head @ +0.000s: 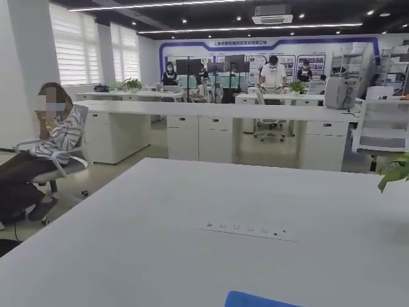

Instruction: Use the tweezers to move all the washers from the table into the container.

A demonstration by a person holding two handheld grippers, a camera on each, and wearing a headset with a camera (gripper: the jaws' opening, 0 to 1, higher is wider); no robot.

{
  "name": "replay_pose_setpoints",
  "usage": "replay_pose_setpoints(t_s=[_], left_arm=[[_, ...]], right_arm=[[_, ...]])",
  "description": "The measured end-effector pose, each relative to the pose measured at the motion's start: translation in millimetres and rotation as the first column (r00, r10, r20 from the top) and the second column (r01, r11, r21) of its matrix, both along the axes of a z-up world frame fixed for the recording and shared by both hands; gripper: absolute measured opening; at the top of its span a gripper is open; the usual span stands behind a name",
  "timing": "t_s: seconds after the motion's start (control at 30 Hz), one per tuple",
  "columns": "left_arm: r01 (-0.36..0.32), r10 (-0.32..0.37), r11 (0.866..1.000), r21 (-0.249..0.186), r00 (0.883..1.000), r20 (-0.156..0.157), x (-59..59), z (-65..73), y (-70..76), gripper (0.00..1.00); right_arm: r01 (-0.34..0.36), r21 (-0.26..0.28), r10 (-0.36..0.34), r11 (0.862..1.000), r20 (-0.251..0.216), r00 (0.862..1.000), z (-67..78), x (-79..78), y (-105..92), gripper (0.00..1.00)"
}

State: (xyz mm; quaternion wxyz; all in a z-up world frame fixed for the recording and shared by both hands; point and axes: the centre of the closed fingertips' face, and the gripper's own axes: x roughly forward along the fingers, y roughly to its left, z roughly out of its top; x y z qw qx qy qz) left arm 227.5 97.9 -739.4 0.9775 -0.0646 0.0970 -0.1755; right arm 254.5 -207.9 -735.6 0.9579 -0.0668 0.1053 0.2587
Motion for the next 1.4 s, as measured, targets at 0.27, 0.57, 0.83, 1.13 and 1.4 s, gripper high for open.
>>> replay_pose_setpoints(t_s=[0.27,0.57,0.83,1.13,1.4], left_arm=[[-0.053,0.053,0.998,0.041,0.999,0.005,1.5,-1.2,10.0,0.92],[-0.042,0.042,0.996,0.082,0.999,-0.002,2.0,-5.1,6.8,0.93],[0.006,-0.007,0.995,0.098,1.000,0.008,0.8,-3.1,-1.6,0.91],[0.041,-0.040,0.994,0.100,0.999,-0.015,0.0,-7.1,-7.7,0.90],[0.085,-0.072,0.988,0.131,0.992,-0.104,-4.9,-24.0,-9.3,0.87]], right_arm=[[0.029,0.022,-0.030,0.999,0.029,0.999,6.2,1.1,-2.0,0.90],[0.008,-0.036,-0.007,0.999,0.032,0.999,4.4,0.2,8.1,0.91],[-0.016,-0.079,0.018,0.997,0.022,1.000,-2.0,0.2,5.2,0.85],[0.046,-0.023,-0.046,0.999,0.024,0.999,-0.5,5.0,-12.7,0.86],[0.031,-0.049,-0.032,0.998,-0.011,0.999,-7.4,4.1,-8.9,0.82]])
